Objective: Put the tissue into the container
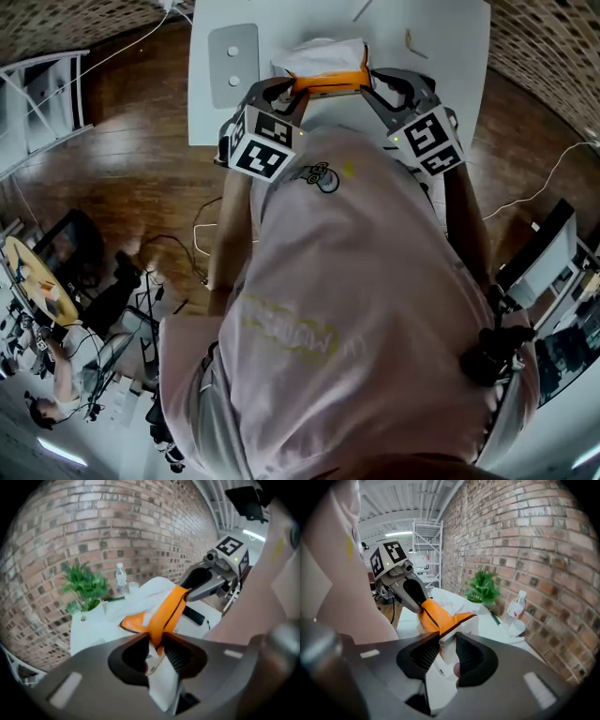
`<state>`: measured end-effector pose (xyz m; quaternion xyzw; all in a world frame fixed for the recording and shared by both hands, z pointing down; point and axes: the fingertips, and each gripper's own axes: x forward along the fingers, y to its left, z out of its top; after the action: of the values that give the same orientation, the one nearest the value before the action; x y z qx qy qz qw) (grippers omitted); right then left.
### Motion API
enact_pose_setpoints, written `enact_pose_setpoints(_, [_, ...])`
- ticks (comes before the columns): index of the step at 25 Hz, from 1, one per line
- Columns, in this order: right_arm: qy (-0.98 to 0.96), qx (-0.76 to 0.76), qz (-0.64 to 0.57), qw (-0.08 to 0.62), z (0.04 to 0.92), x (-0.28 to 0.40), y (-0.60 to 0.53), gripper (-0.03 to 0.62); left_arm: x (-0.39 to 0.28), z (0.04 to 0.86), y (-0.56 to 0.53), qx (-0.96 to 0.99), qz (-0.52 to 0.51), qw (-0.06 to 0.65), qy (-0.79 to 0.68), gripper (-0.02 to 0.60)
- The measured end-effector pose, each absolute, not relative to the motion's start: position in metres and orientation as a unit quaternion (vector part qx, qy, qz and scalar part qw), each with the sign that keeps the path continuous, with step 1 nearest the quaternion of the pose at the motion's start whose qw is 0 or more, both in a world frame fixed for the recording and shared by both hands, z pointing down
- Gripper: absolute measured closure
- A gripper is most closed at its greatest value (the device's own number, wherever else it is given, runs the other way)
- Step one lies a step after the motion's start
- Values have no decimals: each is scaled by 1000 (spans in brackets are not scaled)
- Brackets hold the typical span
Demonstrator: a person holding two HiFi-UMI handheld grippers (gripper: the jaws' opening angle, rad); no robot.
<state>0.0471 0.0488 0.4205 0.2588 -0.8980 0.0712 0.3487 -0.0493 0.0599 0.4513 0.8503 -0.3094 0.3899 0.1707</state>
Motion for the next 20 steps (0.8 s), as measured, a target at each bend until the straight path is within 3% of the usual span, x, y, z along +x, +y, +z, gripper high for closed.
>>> enact_pose_setpoints(2, [-890, 250, 87, 372, 476, 44, 52, 484, -52, 504, 64, 833, 424, 180, -305, 479])
enact_pose_setpoints(5, [-869, 238, 87, 425, 541, 44, 54, 484, -51, 559, 67, 807, 493, 125, -300, 476])
enact_pose_setpoints(10, [-869, 229, 101, 428, 548, 47, 56, 480, -49, 561, 67, 811, 489, 98, -306, 472])
enact_pose_setpoints(13, [-896, 238, 130, 353, 532, 47, 58, 437, -54, 555, 70, 816, 473, 119, -310, 445])
enact_pose_setpoints(16, [-912, 246, 216, 245, 503, 55, 54, 305, -55, 536, 70, 838, 428, 155, -301, 377])
enact_pose_setpoints(18, [-919, 249, 239, 192, 467, 66, 52, 285, -59, 492, 65, 871, 335, 184, -310, 267])
enact_pose_setpoints(20, [-922, 282, 231, 129, 411, 80, 43, 279, -85, 408, 50, 885, 194, 188, -378, 267])
